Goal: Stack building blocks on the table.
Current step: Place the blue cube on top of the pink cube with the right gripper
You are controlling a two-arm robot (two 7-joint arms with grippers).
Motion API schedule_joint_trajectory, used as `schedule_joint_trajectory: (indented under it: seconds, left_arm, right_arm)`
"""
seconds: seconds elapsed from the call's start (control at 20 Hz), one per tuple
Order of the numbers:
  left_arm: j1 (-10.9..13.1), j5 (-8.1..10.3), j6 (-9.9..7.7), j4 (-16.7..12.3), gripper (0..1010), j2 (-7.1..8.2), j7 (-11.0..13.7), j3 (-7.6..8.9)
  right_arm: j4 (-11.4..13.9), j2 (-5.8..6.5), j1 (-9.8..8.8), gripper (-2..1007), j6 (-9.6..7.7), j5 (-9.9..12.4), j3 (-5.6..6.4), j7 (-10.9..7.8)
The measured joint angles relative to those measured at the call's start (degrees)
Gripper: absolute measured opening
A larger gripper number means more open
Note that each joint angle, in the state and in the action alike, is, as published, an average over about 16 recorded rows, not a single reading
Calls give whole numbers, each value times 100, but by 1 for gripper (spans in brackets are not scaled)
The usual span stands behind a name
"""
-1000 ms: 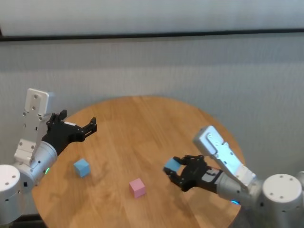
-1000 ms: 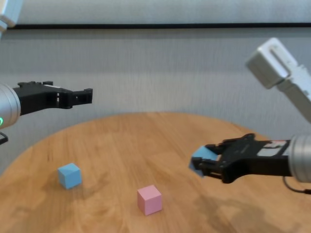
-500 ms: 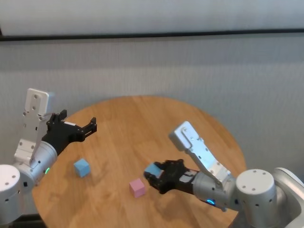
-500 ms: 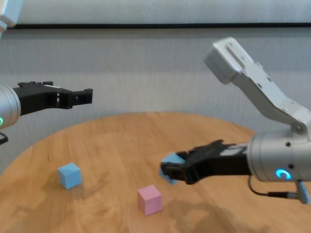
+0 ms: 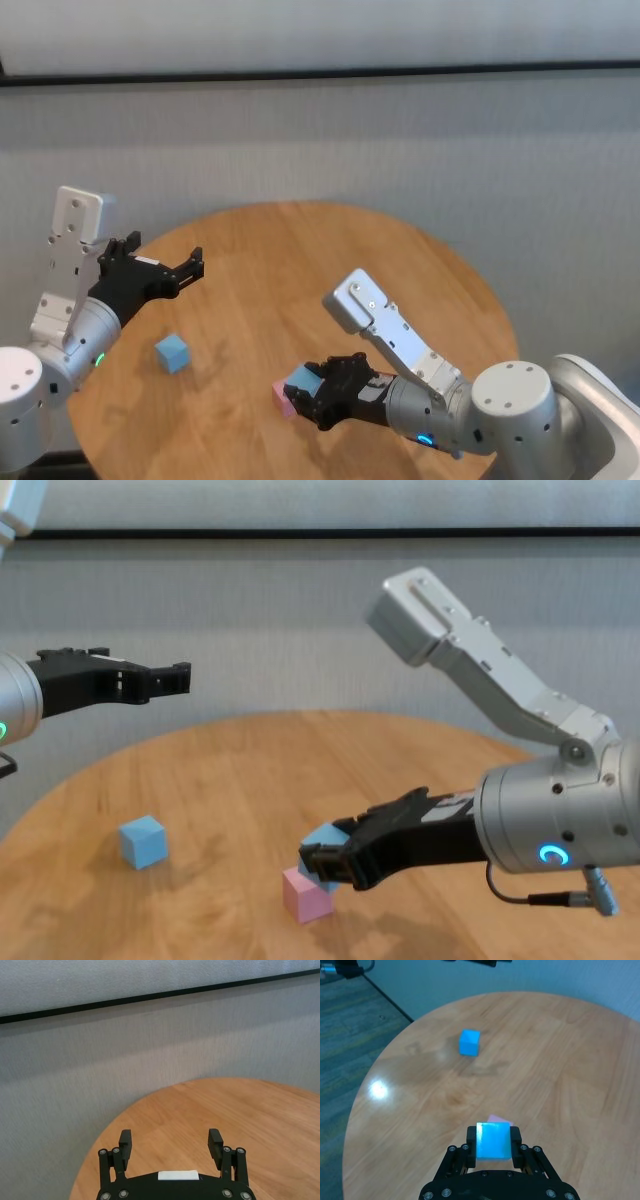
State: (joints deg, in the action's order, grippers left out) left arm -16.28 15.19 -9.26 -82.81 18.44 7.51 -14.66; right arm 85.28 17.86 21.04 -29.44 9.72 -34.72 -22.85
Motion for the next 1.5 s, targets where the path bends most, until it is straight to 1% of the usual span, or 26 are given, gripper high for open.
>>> schedule_joint_trajectory:
  seconds: [0.2,0.5,0.95,1.5]
  left_arm:
    - [0,0,0,0,999,0,0,0]
    - [0,0,0,0,999,0,0,0]
    - [0,0,0,0,999,0,0,0]
    - [0,0,0,0,999,0,0,0]
  right_arm:
    - [-29,-68,0,369,-107,-93,-46,-6]
    - [-136,-211,0,369,-185,-169,-40,15]
    - [-317,-446,8,369,-281,-250,56,88]
    - [-476,-634,28,369,-244,-368,181,137]
